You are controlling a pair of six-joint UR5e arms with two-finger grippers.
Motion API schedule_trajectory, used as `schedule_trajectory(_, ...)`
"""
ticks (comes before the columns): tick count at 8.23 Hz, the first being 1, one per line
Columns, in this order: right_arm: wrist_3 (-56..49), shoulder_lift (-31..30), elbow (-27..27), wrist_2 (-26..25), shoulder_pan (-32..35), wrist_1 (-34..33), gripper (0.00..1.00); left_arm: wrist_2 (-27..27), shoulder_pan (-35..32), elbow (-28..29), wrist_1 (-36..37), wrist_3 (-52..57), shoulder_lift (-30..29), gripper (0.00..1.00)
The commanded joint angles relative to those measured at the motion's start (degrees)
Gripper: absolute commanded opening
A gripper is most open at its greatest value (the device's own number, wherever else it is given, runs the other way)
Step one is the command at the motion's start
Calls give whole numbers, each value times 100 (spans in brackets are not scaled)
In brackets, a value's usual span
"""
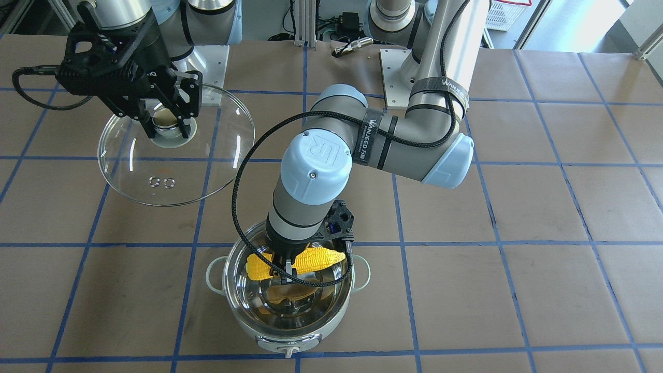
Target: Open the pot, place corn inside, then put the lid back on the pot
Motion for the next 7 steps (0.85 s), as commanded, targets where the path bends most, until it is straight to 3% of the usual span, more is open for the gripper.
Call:
schedule_trajectory(1,1,2,0,-1,0,-8,19,3,-14,-11,412,12,-2,43)
schedule_trajectory(3,1,2,0,-1,0,-8,19,11,-5,-11,421,12,7,63)
schedule_trajectory(5,-8,2,0,-10,0,-8,19,20,-5,-19,421,12,7,73)
schedule_trajectory(7,-8,2,0,-10,0,-8,19,3,-5,-28,474,12,24,76)
